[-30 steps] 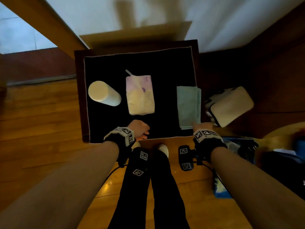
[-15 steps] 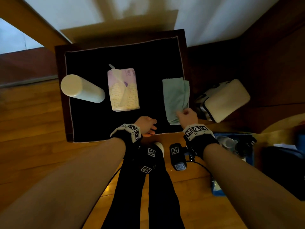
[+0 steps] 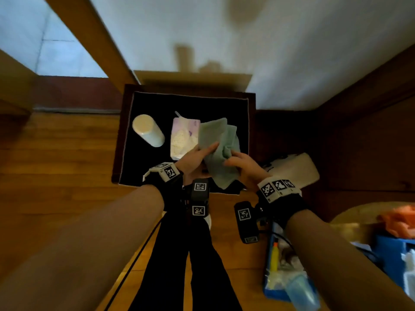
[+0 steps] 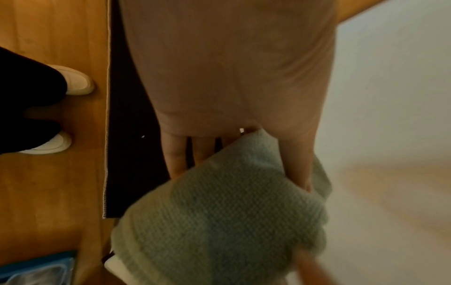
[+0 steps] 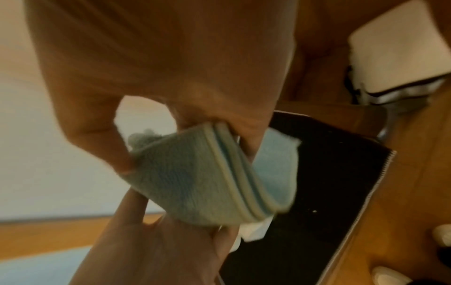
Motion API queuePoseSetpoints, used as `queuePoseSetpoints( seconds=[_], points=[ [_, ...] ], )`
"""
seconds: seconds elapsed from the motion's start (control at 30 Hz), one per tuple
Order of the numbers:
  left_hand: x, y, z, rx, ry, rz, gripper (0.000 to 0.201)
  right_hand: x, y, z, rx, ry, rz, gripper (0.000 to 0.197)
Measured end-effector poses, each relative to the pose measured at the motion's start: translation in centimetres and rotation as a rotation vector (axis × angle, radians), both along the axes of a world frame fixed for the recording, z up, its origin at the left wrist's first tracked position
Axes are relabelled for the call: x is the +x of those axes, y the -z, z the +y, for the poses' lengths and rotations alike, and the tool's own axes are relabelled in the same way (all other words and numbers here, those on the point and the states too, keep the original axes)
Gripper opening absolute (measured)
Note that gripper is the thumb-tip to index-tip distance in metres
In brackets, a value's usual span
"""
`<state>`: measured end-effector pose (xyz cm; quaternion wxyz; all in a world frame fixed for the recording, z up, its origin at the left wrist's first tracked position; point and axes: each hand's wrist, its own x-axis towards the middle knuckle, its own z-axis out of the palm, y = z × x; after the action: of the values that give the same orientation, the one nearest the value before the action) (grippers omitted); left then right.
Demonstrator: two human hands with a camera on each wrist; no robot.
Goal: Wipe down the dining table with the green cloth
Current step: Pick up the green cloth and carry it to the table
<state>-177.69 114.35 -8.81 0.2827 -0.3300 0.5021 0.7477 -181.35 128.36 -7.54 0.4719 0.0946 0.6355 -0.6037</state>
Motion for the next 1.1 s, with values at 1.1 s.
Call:
queuePoseSetpoints(
  seconds=[1.1],
  points=[
    [66.9, -15.6, -43.6, -0.214, -1.662, 0.022, 0.050, 53.2, -12.9, -65.9, -0.074, -1.565, 0.504, 0.033]
  ],
)
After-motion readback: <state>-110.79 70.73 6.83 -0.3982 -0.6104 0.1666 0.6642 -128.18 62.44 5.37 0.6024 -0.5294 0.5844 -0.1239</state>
